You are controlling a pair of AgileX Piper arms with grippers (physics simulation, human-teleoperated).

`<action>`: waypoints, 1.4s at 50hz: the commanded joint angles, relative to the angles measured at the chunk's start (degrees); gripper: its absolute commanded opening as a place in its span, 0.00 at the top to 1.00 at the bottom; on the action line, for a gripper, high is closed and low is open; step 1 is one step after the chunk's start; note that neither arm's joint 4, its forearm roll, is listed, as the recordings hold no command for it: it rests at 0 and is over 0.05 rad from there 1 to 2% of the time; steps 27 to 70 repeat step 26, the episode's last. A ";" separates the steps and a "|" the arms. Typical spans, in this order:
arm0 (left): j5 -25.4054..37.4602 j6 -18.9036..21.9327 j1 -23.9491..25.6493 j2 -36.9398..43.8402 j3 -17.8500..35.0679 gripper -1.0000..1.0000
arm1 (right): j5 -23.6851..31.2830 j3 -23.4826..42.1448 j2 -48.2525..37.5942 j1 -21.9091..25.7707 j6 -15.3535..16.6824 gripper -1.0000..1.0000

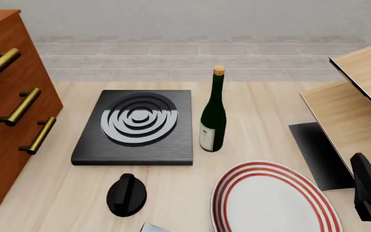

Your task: Put the bowl on the top of the cabinet.

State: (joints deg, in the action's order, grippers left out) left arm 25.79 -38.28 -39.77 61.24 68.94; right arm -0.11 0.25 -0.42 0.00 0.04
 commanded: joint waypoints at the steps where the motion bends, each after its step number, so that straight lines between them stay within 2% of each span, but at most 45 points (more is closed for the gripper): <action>1: 0.29 0.45 0.20 -1.84 0.00 0.00 | 0.00 0.00 0.00 0.00 0.00 0.00; 26: 1.15 0.79 1.29 -5.32 -0.14 0.00 | 0.00 0.00 0.01 0.00 0.00 0.00; 70: 1.15 0.79 1.29 -5.32 -0.14 0.00 | 0.00 0.00 0.01 0.00 0.00 0.00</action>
